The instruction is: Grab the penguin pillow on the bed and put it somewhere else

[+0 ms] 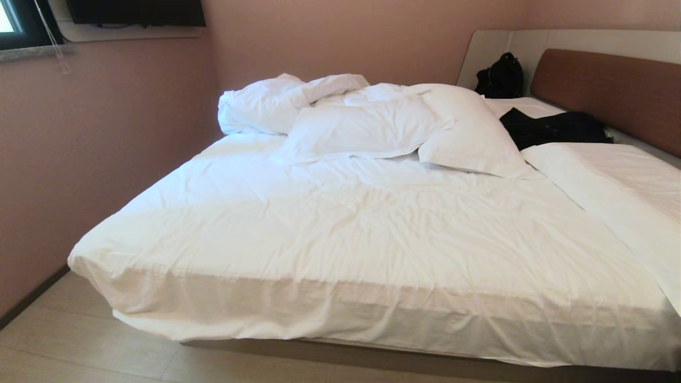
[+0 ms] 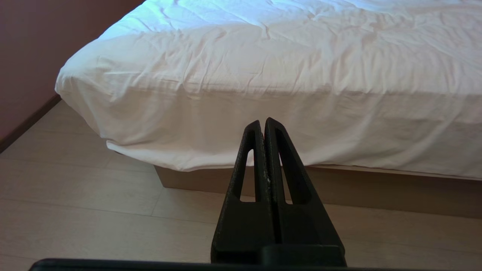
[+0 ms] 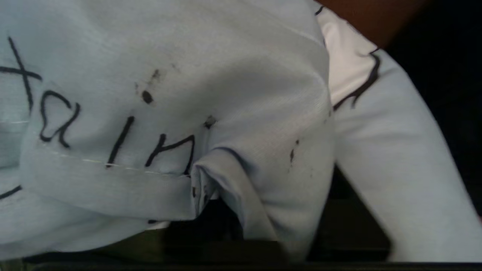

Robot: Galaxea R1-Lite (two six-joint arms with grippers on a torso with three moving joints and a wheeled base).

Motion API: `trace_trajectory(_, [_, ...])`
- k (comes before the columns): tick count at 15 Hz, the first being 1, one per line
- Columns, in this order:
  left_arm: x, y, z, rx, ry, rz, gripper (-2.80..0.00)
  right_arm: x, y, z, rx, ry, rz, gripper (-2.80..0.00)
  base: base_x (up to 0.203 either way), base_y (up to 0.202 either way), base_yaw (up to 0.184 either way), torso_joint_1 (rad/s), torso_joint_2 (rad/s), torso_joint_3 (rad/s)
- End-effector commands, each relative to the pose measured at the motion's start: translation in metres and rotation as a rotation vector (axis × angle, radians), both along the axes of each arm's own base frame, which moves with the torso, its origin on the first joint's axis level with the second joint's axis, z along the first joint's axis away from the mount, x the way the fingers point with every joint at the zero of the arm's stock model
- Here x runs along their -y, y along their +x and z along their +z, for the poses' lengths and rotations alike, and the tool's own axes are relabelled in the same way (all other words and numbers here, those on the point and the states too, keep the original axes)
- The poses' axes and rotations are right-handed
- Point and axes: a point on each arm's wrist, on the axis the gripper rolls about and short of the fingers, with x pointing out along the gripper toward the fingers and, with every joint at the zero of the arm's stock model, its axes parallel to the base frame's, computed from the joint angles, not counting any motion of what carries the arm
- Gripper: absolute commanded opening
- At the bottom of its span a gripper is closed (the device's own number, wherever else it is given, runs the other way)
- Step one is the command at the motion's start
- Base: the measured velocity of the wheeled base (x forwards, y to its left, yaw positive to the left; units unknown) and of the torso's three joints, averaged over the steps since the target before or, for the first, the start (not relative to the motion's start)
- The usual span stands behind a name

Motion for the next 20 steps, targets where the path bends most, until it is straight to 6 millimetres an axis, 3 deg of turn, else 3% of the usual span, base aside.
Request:
trace_trajectory(1, [0.000,0.000,0.000,-0.001,-0.001,0.000,-2.80,0.000,0.001,0.001,0.008,-0.003,0.011,0.00,0.000,0.000,0.000,0.000,0.00,0.000])
trace_trajectory(5, [0.000,0.000,0.000,-0.001,-0.001,0.000,-2.80,-0.011,0.020,0.023,0.125,0.029,0.123,0.00,0.000,0.000,0.000,0.000,0.00,0.000])
trace_trajectory(8, [0.000,0.000,0.000,-0.001,-0.001,0.000,-2.80,-0.016,0.055,0.046,0.254,0.091,0.247,0.00,0.000,0.000,0.000,0.000,0.00,0.000])
trace_trajectory(11, [0.000,0.000,0.000,-0.001,-0.001,0.000,-2.80,-0.021,0.080,0.051,0.319,0.177,0.333,0.00,0.000,0.000,0.000,0.000,0.00,0.000])
trace_trajectory(20, [0.000,0.000,0.000,-0.001,-0.001,0.000,-2.80,-0.021,0.083,0.052,0.331,0.175,0.359,0.00,0.000,0.000,0.000,0.000,0.00,0.000])
